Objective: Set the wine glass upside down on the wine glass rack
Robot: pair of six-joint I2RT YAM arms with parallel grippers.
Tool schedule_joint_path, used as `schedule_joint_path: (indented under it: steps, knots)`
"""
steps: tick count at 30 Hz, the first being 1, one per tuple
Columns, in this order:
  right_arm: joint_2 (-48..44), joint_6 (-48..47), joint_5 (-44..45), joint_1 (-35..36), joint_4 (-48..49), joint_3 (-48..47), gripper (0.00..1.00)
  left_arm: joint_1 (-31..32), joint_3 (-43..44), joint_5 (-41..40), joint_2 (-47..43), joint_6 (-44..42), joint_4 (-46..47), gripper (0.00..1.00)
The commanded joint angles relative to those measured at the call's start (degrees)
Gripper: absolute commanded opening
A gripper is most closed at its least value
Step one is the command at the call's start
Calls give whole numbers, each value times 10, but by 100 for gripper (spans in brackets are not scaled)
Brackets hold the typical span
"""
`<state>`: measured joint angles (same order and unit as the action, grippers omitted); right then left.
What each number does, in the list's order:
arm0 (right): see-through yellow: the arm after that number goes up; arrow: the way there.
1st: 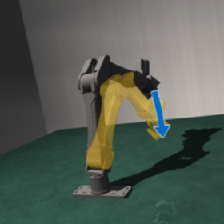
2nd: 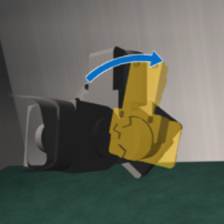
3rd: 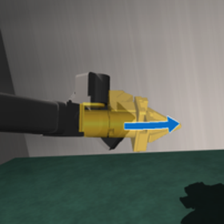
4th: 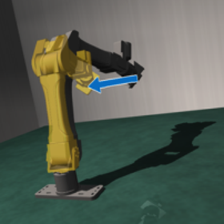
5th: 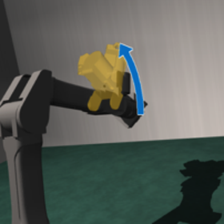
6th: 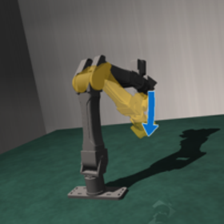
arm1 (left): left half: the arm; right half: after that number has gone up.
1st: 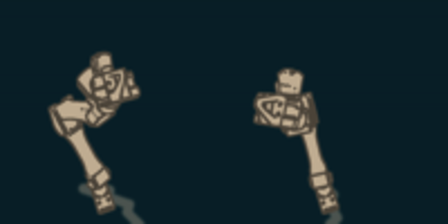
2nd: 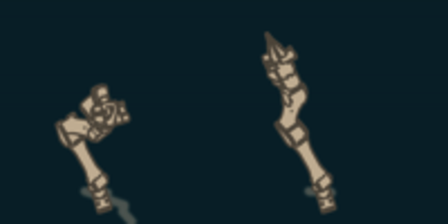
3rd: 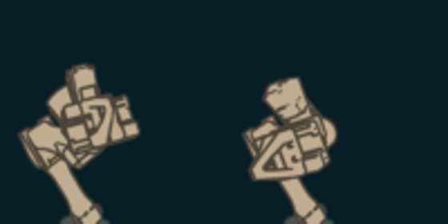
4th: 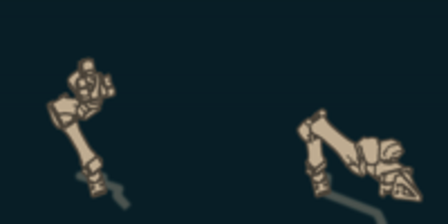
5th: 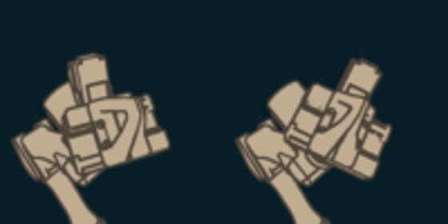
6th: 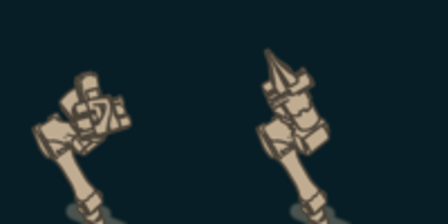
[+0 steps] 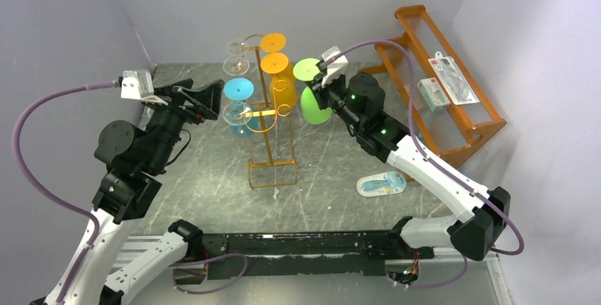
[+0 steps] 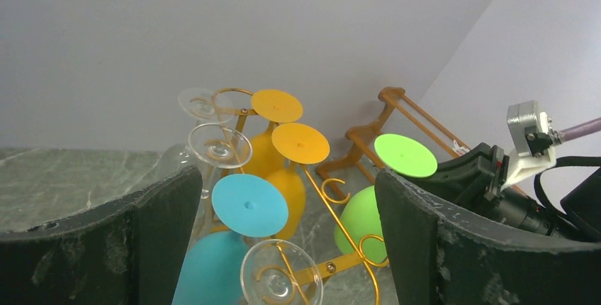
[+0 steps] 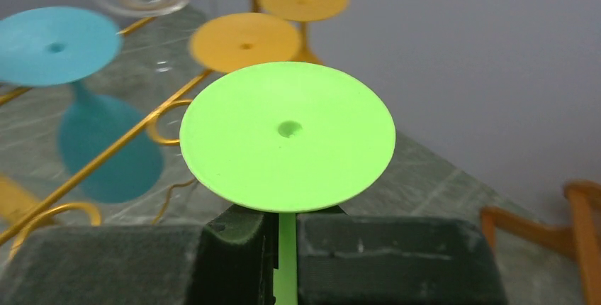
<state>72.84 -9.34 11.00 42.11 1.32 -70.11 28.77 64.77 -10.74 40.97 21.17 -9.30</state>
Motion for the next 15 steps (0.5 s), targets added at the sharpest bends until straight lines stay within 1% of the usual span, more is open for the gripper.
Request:
schedule_joint_path:
  steps: [1, 4, 15]
  knots:
    - [-19, -21, -140, -1, -11, 7, 0, 4, 7, -13, -5, -10, -13, 96]
    - [-19, -32, -172, -1, 5, 23, 0, 4, 7, -10, -4, -9, -11, 96]
    - [5, -49, -182, -1, 28, 35, 0, 3, 4, -28, -10, -2, -16, 96]
